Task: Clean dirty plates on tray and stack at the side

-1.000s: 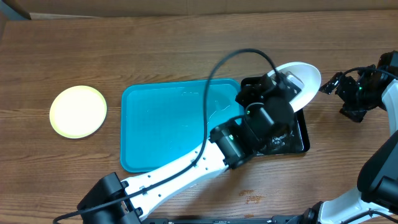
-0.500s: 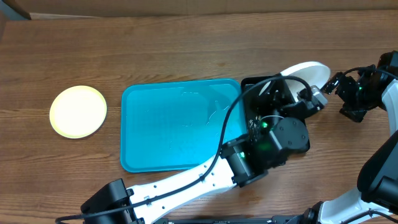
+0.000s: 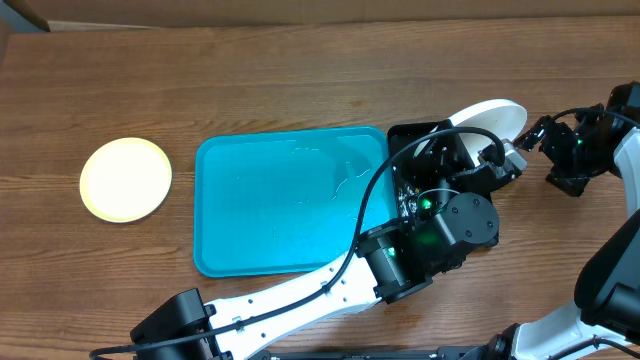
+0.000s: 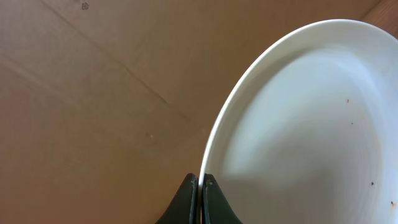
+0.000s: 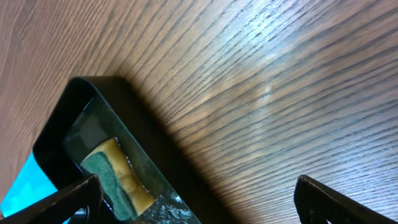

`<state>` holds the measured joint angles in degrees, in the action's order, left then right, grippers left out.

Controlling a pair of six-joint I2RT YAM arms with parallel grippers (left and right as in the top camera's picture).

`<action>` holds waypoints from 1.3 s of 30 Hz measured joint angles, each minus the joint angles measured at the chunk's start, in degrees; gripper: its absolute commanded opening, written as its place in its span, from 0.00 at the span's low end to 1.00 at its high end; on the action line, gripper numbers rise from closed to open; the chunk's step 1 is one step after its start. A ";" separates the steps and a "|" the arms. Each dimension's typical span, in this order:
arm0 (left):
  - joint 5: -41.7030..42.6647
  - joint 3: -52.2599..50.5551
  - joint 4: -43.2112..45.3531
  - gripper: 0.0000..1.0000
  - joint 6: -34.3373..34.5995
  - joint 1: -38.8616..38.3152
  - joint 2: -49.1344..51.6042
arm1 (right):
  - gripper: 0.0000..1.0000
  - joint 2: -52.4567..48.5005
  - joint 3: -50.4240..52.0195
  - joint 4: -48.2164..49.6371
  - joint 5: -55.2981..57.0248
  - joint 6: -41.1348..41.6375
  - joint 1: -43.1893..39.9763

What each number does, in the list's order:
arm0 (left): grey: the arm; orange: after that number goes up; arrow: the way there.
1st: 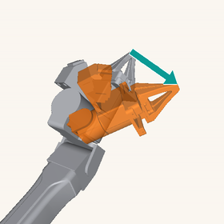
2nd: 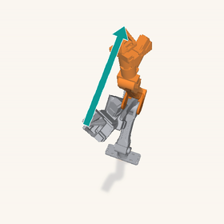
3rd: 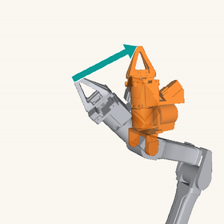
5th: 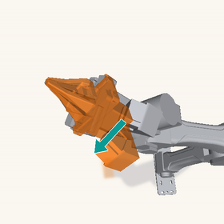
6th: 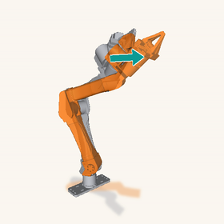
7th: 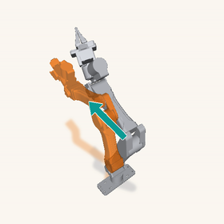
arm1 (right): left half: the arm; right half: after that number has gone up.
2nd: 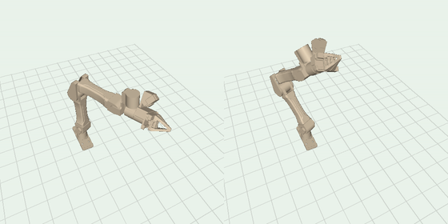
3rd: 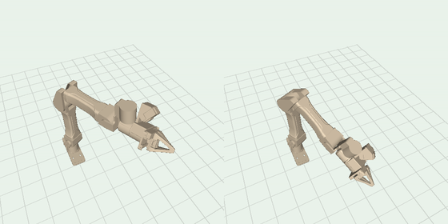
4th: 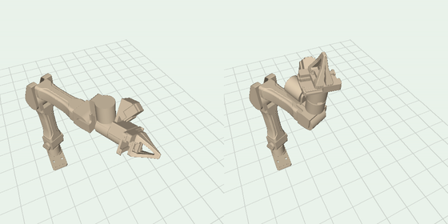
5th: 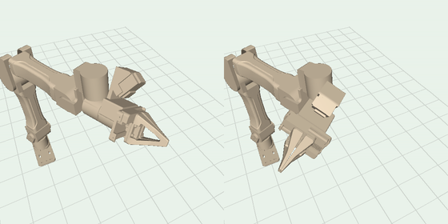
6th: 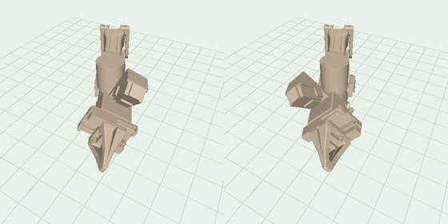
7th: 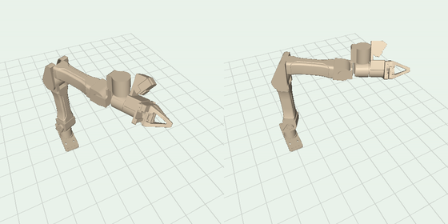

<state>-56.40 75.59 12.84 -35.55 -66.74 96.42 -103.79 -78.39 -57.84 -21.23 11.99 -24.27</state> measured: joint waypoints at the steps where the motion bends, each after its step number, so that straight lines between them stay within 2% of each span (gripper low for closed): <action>1: 0.00 0.00 -0.11 0.04 0.81 0.02 0.00 | 1.00 0.00 0.00 -0.02 -0.35 0.00 0.00; 6: 0.28 0.15 -6.12 0.04 8.90 1.33 0.00 | 0.97 0.00 0.00 -0.72 -2.69 -0.04 0.22; 11: 6.69 0.46 -21.64 0.04 23.76 6.86 -0.02 | 0.94 0.00 -0.02 -1.53 -3.93 -0.31 3.13; 17: 24.39 0.50 -35.01 0.04 43.43 18.51 -0.07 | 0.94 0.00 -0.02 -1.36 -2.49 -0.94 11.69; 21: 38.75 0.52 -39.67 0.04 51.41 29.55 -0.07 | 0.95 0.00 -0.02 -1.38 -0.52 -1.27 17.81; 26: 51.21 0.55 -46.56 0.04 56.57 43.91 -0.07 | 0.95 0.00 -0.02 -0.70 4.20 -1.31 24.87; 30: 55.54 0.55 -52.48 0.04 58.01 52.50 -0.07 | 0.91 0.00 0.46 0.98 8.26 -0.81 28.92; 34: 57.42 0.52 -56.57 0.04 58.12 57.22 -0.07 | 0.88 0.00 2.95 3.28 10.93 -0.24 31.32; 39: 58.55 0.50 -57.46 0.04 58.10 58.69 0.13 | 0.82 0.00 8.15 8.31 12.41 0.00 32.92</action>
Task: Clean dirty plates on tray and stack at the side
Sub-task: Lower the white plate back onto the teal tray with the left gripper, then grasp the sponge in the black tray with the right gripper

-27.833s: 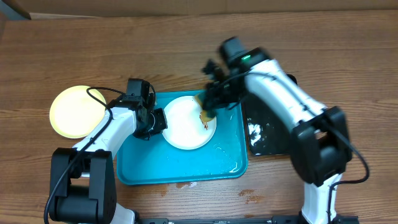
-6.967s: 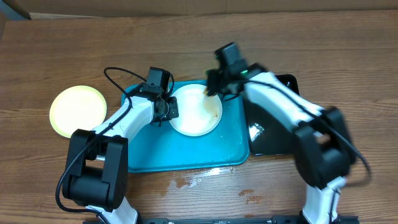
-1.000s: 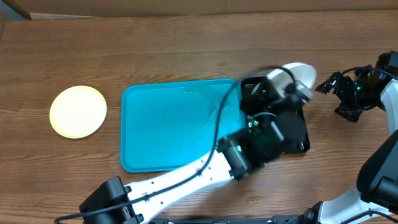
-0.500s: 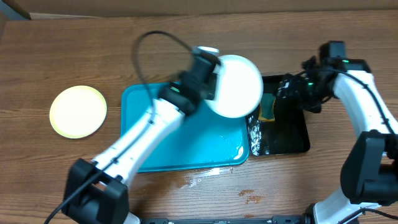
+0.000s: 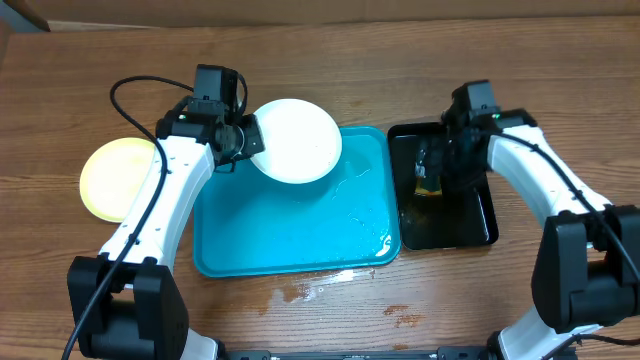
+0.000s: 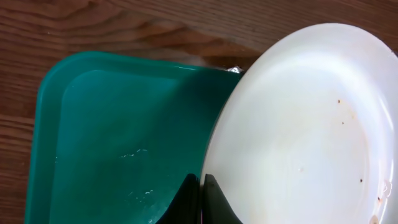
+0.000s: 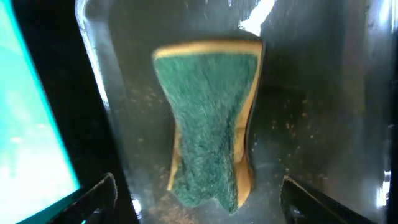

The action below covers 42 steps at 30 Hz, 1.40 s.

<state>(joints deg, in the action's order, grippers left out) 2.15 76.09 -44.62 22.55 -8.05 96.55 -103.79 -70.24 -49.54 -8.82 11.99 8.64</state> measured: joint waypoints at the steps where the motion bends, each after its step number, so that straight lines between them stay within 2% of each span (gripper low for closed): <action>1: 0.24 -0.04 0.02 0.04 0.00 0.00 0.13 | 0.81 0.00 1.16 0.96 0.24 -0.04 0.20; 6: 0.85 -0.83 0.26 0.04 0.00 -0.20 1.90 | 0.61 0.00 6.64 6.29 0.70 0.17 1.11; 8: 0.90 -1.18 0.48 0.04 -0.02 -0.20 3.45 | 0.44 0.00 8.87 8.66 0.94 0.35 1.22; 14: 1.31 -1.81 2.08 0.04 -0.87 -0.20 9.53 | 0.04 0.11 10.03 11.15 3.91 0.33 1.25; 16: 1.66 -1.86 2.80 0.04 -1.75 -0.20 11.04 | 0.04 0.11 9.86 10.97 4.57 0.22 1.20; 17: 1.77 -1.86 3.15 0.04 -2.05 -0.20 11.65 | 0.21 0.11 9.51 10.54 4.85 0.20 1.18; 18: 1.86 -1.86 3.52 0.04 -2.38 -0.20 12.31 | 0.43 0.11 8.79 9.57 5.11 0.33 1.18; 19: 1.95 -1.86 3.63 0.05 -2.62 -0.20 12.57 | 0.58 0.11 8.28 8.94 5.22 0.04 1.20; 22: 1.99 -1.86 3.65 0.09 -3.26 -0.20 13.33 | 0.77 0.11 4.57 5.29 5.46 0.07 1.18; 24: 1.97 -1.86 3.67 0.15 -3.37 -0.20 13.51 | 0.84 0.11 1.49 3.89 5.77 -0.26 1.18; 27: 1.97 -1.86 3.65 0.31 -3.52 -0.20 14.01 | 0.86 0.11 -1.42 4.66 5.90 -0.13 1.18; 30: 1.97 -1.86 3.45 0.40 -3.85 -0.20 15.08 | 0.86 0.11 -1.75 6.47 6.64 -0.04 1.18; 36: 1.97 -1.84 3.48 0.38 -4.09 -0.20 16.85 | 0.85 -0.02 -0.81 12.09 10.14 -0.02 1.18; 42: 1.95 -1.75 3.52 0.30 -4.11 -0.20 17.00 | 0.79 -2.82 1.53 14.71 11.50 -0.04 1.18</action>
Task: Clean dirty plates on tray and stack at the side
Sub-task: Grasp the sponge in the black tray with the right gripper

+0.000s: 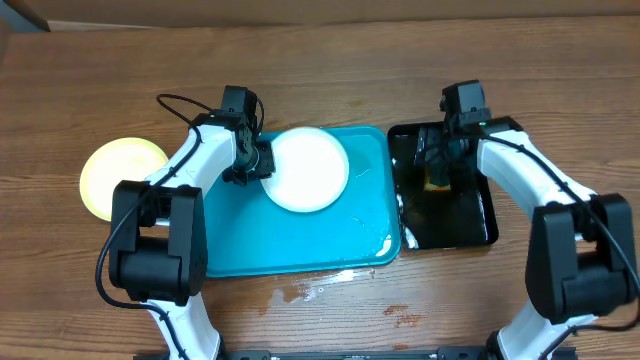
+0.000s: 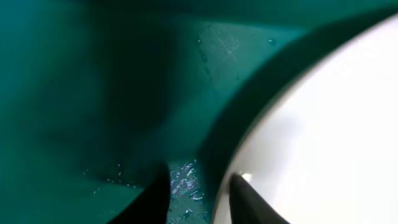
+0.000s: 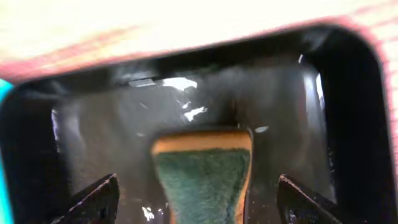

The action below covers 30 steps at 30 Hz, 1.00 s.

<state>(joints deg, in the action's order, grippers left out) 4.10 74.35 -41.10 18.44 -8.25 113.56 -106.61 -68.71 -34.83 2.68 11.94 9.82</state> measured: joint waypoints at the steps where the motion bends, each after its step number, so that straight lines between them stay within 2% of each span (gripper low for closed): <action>1: 0.00 0.00 -0.02 0.30 -0.02 0.00 0.00 | 0.76 -0.63 0.28 0.00 0.13 0.00 0.00; 4: 0.00 0.02 -0.15 0.29 -0.02 0.00 0.04 | 0.51 -2.43 0.85 -0.09 0.39 -0.37 0.00; 7: 0.02 0.07 -0.50 0.25 0.02 0.00 0.04 | 0.31 -3.48 0.92 0.26 0.55 -0.39 0.00; 8: 0.04 0.07 -0.66 0.24 0.00 0.00 0.04 | 0.29 -3.61 0.92 0.63 0.57 -0.37 0.00; 9: 0.07 0.07 -0.70 0.25 -0.02 0.00 0.04 | 0.33 -3.61 0.92 0.87 0.70 -0.17 0.00; 10: 0.17 0.07 -0.72 0.30 -0.02 0.00 0.04 | 0.48 -3.61 0.92 1.27 0.70 0.04 0.00; 11: 0.20 0.07 -0.74 0.38 -0.11 0.00 0.04 | 0.69 -3.61 0.85 1.20 0.68 0.46 0.00; 12: 0.26 0.07 -0.79 0.40 -0.37 0.00 0.04 | 0.76 -3.61 0.52 0.22 0.61 0.17 0.00; 17: 0.42 0.28 -1.57 0.41 -0.35 0.00 0.04 | 0.75 -3.61 -2.95 -7.23 -0.31 -0.02 -0.04; 21: 0.33 0.31 -2.62 0.37 -0.35 0.00 0.04 | 0.67 -3.58 -4.31 -10.49 -0.81 0.02 -0.04; 25: 0.17 0.31 -2.73 0.36 0.04 0.00 0.04 | 0.59 -3.58 -1.97 -8.11 -0.98 -0.07 -0.04; 26: 0.15 0.31 -2.73 0.36 0.09 -0.02 0.04 | 0.54 -3.61 -0.94 -7.06 -1.01 -0.02 -0.04; 27: 0.15 0.31 -2.71 0.36 0.28 -0.11 0.04 | 0.45 -3.61 -0.07 -6.01 -0.76 -0.22 -0.04; 28: 0.11 0.31 -2.69 0.33 0.59 -0.24 0.04 | 0.30 -3.41 0.35 -5.38 -0.81 -0.48 -0.04; 30: 0.00 0.31 -2.64 0.19 1.18 -0.81 0.04 | 0.06 -3.37 0.46 -4.83 -0.81 -0.28 -0.04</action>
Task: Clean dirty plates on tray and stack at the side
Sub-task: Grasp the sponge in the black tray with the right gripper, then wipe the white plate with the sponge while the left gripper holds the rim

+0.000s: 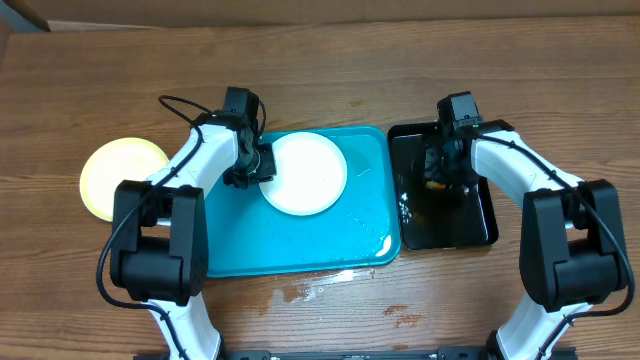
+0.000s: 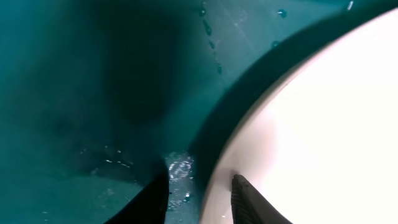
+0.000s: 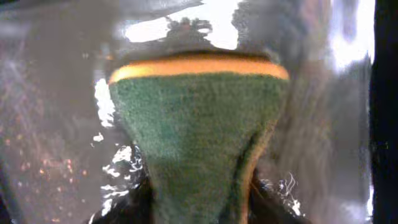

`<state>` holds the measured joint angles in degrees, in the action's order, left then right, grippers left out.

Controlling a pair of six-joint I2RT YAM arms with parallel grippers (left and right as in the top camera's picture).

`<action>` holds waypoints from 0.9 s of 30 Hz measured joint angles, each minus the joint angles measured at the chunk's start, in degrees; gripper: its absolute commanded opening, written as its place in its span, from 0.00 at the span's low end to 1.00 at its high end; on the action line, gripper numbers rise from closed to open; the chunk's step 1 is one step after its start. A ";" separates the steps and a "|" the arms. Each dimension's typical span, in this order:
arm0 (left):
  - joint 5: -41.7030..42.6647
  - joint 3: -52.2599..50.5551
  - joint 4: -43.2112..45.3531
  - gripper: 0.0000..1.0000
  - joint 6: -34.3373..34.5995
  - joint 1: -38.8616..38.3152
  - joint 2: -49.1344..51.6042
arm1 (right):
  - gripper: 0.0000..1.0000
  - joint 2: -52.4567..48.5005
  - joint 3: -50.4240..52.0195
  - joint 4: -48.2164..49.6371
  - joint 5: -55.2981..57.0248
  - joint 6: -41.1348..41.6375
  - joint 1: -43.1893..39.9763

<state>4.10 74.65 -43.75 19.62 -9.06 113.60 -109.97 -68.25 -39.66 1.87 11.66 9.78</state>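
Note:
The white plate [image 1: 310,175] lies flat in the far half of the teal tray [image 1: 260,240]. My left gripper [image 1: 257,165] stands open at its left rim: in the left wrist view [image 2: 200,182] one finger rests on the plate [image 2: 323,124], the other on the wet tray [image 2: 74,93]. My right gripper [image 1: 440,168] is down in the black bin [image 1: 465,225], shut on the green and yellow sponge [image 3: 199,124], which is pinched narrow between the fingers [image 3: 199,202].
A yellow plate [image 1: 120,180] sits on the wooden table left of the tray. Water drops [image 1: 310,292] lie on the table by the tray's front edge. The bin's floor [image 3: 56,124] is wet and speckled.
My right gripper has dropped onto the sponge and shut on it. The left gripper remains open at the plate's rim, and the plate has barely shifted.
First my left gripper held the white plate by its rim up near the bin, the right one open beside the bin. Then the plate hung over the tray's far left. Then it lay on the tray, released, and now the right gripper grips the sponge.

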 measured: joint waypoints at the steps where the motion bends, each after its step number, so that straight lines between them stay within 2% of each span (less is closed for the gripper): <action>1: 0.09 0.00 0.02 0.14 0.13 -0.35 0.02 | 0.04 -0.02 -0.07 -0.35 -0.17 0.09 0.00; 5: 0.72 0.02 0.90 0.05 0.13 -1.57 0.04 | 0.04 0.00 -2.60 -5.60 -1.40 0.28 -0.02; 12: 1.57 0.35 1.79 0.04 0.24 -2.23 0.04 | 0.04 0.87 -15.98 -18.97 -3.02 0.31 -0.02; 15: 1.66 0.33 2.69 0.04 0.55 -2.62 -0.02 | 0.04 1.92 -20.55 -22.62 -6.99 0.04 -0.04; 21: 0.17 0.28 5.68 0.04 1.27 -6.01 -0.04 | 0.04 2.78 -22.18 -19.74 -25.09 -1.09 0.46; 27: -5.11 0.17 8.76 0.04 1.57 -10.78 -0.04 | 0.04 2.78 -22.12 -16.24 -29.42 -1.18 5.99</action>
<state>-1.02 74.83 -34.98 21.19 -19.84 113.56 -107.20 -90.37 -55.90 -27.55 10.48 15.77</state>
